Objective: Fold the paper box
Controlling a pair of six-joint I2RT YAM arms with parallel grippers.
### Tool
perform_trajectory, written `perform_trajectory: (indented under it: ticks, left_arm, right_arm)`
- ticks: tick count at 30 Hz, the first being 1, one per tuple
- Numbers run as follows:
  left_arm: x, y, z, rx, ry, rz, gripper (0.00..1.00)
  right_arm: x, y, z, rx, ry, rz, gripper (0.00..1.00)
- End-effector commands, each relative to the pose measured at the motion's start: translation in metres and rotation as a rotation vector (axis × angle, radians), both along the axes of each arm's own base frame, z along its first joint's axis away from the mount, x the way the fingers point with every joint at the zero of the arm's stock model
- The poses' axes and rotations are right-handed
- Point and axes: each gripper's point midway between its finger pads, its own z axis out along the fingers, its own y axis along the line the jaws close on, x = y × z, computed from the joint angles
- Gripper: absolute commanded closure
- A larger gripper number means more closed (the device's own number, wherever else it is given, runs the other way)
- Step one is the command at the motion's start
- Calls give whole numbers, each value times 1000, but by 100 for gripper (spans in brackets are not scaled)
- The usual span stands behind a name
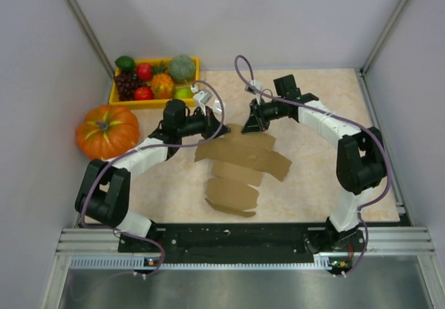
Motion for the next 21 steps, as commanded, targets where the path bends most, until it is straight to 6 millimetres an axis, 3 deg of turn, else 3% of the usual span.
perform_trajectory:
  ticks: [1, 3, 4, 5, 7, 9, 10, 11, 13, 14, 16, 17, 21]
  left_arm:
    - [-13, 0, 44, -62, -85, -21, 94]
    - [-17, 2, 55, -80, -81, -16, 84]
    - [-17, 7, 58, -85, -76, -4, 72]
    - [-19, 12, 67, -95, -84, 8, 45]
    - [-17, 27, 73, -130, -65, 38, 37]
    - [-16, 38, 84, -164, -67, 75, 37]
    - [-9, 47, 84, -162, -69, 125, 42]
    - [-2, 52, 83, -153, -76, 166, 53]
    - [13, 56, 66, -74, -76, 199, 60]
    - [19, 53, 73, -51, -97, 184, 63]
    - [26, 45, 47, 38, -75, 149, 69]
    - [29, 39, 54, 47, -98, 122, 70]
    - [10, 12, 58, 4, -167, -29, 73]
  right_arm:
    - [6, 8, 23, 33, -103, -20, 100]
    - [3, 8, 27, 63, -141, -14, 100]
    - [-1, 7, 37, 79, -173, -5, 100]
    - [-5, 6, 35, 83, -174, 7, 100]
    - [-15, 4, 38, 95, -196, 42, 100]
    - [-21, 2, 45, 110, -221, 61, 100]
    - [-25, 3, 47, 122, -219, 77, 100]
    - [-27, 3, 50, 133, -221, 88, 100]
    - [-31, 5, 53, 151, -212, 107, 100]
    - [-32, 6, 55, 156, -214, 111, 100]
    - [-31, 6, 57, 160, -215, 112, 100]
    - [-31, 6, 58, 161, -213, 113, 100]
    - [-29, 7, 58, 164, -199, 109, 100]
